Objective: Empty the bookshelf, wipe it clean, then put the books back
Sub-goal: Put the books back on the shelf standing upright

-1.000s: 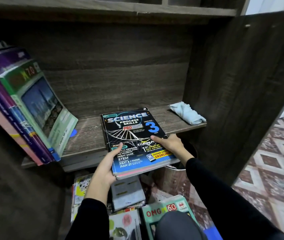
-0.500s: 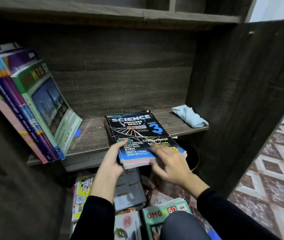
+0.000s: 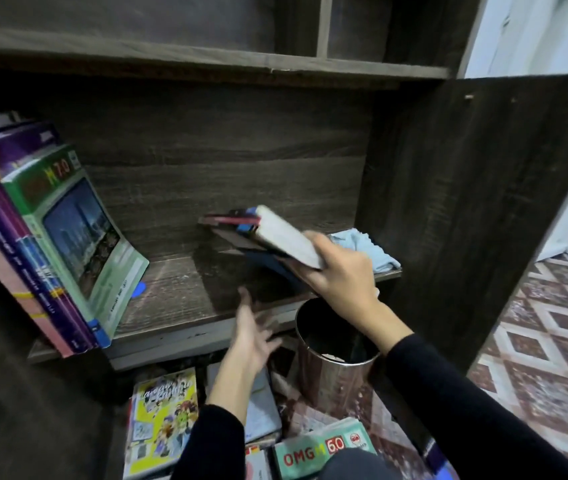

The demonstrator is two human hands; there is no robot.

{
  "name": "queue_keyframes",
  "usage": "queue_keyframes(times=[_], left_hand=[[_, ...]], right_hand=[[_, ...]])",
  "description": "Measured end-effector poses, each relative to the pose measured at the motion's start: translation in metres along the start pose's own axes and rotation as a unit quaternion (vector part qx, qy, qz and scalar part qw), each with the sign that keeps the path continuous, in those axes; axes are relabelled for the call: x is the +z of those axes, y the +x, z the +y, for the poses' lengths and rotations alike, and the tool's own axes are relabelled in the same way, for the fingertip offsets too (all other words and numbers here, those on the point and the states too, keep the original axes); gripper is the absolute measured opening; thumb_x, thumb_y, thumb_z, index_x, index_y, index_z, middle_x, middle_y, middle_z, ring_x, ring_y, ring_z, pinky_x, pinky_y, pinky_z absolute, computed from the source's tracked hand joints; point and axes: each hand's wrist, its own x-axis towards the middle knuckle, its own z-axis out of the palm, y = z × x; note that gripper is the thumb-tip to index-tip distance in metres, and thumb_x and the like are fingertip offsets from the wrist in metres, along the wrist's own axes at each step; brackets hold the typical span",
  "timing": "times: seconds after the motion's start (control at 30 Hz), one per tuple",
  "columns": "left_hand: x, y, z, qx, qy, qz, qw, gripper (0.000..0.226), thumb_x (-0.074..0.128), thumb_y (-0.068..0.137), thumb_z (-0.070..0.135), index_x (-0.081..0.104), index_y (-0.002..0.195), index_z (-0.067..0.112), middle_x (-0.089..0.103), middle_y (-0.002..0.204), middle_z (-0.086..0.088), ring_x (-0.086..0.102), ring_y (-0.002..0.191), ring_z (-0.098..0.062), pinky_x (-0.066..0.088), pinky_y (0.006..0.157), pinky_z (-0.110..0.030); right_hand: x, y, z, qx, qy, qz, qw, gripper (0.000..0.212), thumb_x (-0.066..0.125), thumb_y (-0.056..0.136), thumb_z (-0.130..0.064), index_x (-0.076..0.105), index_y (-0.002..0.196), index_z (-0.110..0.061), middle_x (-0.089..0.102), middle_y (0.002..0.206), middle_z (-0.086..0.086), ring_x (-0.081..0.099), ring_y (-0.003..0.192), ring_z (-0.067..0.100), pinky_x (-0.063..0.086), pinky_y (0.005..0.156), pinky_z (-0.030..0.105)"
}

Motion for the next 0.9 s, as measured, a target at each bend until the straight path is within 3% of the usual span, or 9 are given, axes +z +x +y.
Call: queue_keyframes(times=[0.1, 0.23, 0.3, 0.37, 0.43, 0.57, 0.67, 0.8, 0.9], left_hand=[[0.016, -0.003, -0.021, -0.038, 0.007, -0.047, 0.998, 0.083, 0.024, 0.082, 0.075, 0.035, 0.141, 0.018, 0.046, 0.139, -0.014, 0.044, 0.127, -0.031, 0.040, 0.089, -0.045], [0.036, -0.009, -0.024, 0.033, -0.059, -0.149, 0.987, 0.085, 0.027, 0.073, 0.077, 0.049, 0.130, 0.017, 0.061, 0.124, -0.013, 0.058, 0.113, -0.027, 0.048, 0.091, -0.046], [0.036, -0.005, -0.026, 0.077, -0.075, -0.113, 0.988, 0.088, 0.042, 0.070, 0.073, 0.049, 0.133, 0.012, 0.066, 0.117, -0.012, 0.064, 0.105, -0.024, 0.054, 0.080, -0.040], [0.031, -0.002, -0.027, 0.110, -0.053, -0.019, 0.992, 0.082, 0.056, 0.072, 0.064, 0.048, 0.129, 0.005, 0.070, 0.106, -0.012, 0.068, 0.096, -0.026, 0.055, 0.072, -0.038], [0.024, 0.003, -0.026, 0.127, -0.014, 0.043, 0.991, 0.071, 0.061, 0.078, 0.056, 0.049, 0.121, 0.001, 0.070, 0.099, -0.013, 0.068, 0.092, -0.028, 0.056, 0.076, -0.042], [0.014, 0.012, -0.021, 0.144, 0.065, 0.114, 0.981, 0.057, 0.063, 0.083, 0.050, 0.045, 0.109, 0.003, 0.062, 0.108, -0.015, 0.062, 0.100, -0.030, 0.051, 0.090, -0.048], [0.007, 0.025, -0.025, 0.131, 0.107, 0.130, 0.977, 0.053, 0.064, 0.086, 0.045, 0.045, 0.114, 0.003, 0.060, 0.114, -0.014, 0.059, 0.105, -0.030, 0.048, 0.094, -0.044], [0.006, 0.033, -0.032, 0.120, 0.118, 0.094, 0.981, 0.032, 0.060, 0.092, 0.025, 0.049, 0.118, 0.009, 0.064, 0.114, -0.011, 0.063, 0.101, -0.027, 0.050, 0.092, -0.043], [0.005, 0.032, -0.032, 0.109, 0.125, 0.074, 0.983, 0.026, 0.056, 0.093, 0.014, 0.053, 0.118, 0.008, 0.066, 0.110, -0.013, 0.064, 0.099, -0.029, 0.052, 0.089, -0.045]], right_hand=[[-0.024, 0.013, -0.012, 0.169, 0.141, 0.046, 0.974, 0.034, 0.074, 0.076, -0.040, 0.067, 0.102, -0.021, 0.071, 0.081, -0.004, 0.063, 0.073, 0.011, 0.051, 0.068, 0.033], [-0.042, 0.011, -0.017, 0.318, 0.323, 0.085, 0.887, 0.021, 0.078, 0.077, -0.021, 0.066, 0.095, -0.022, 0.072, 0.094, 0.001, 0.068, 0.092, 0.019, 0.055, 0.083, 0.048], [-0.040, 0.004, -0.021, 0.365, 0.353, 0.118, 0.853, 0.019, 0.077, 0.078, -0.018, 0.067, 0.093, -0.023, 0.072, 0.095, 0.005, 0.069, 0.092, 0.022, 0.055, 0.084, 0.048], [-0.030, -0.006, -0.024, 0.414, 0.365, 0.148, 0.821, 0.017, 0.076, 0.078, -0.015, 0.067, 0.092, -0.022, 0.072, 0.094, 0.005, 0.070, 0.091, 0.022, 0.056, 0.084, 0.046], [-0.014, -0.016, -0.024, 0.477, 0.367, 0.179, 0.778, 0.014, 0.077, 0.077, -0.015, 0.068, 0.087, -0.020, 0.073, 0.090, 0.005, 0.070, 0.089, 0.025, 0.055, 0.085, 0.049], [0.018, -0.039, -0.018, 0.602, 0.359, 0.227, 0.676, 0.012, 0.079, 0.075, -0.017, 0.069, 0.081, -0.018, 0.073, 0.082, 0.007, 0.071, 0.082, 0.028, 0.056, 0.080, 0.051], [0.034, -0.060, -0.010, 0.677, 0.333, 0.243, 0.609, 0.013, 0.079, 0.075, -0.019, 0.066, 0.075, -0.017, 0.072, 0.079, 0.008, 0.070, 0.079, 0.029, 0.056, 0.079, 0.051], [0.043, -0.073, -0.002, 0.745, 0.359, 0.293, 0.480, 0.013, 0.074, 0.079, -0.007, 0.062, 0.079, -0.012, 0.069, 0.083, 0.012, 0.066, 0.069, 0.025, 0.057, 0.069, 0.041], [0.053, -0.068, -0.007, 0.740, 0.360, 0.310, 0.476, 0.017, 0.071, 0.083, -0.008, 0.062, 0.098, -0.008, 0.065, 0.083, 0.009, 0.061, 0.063, 0.018, 0.049, 0.055, 0.028]])
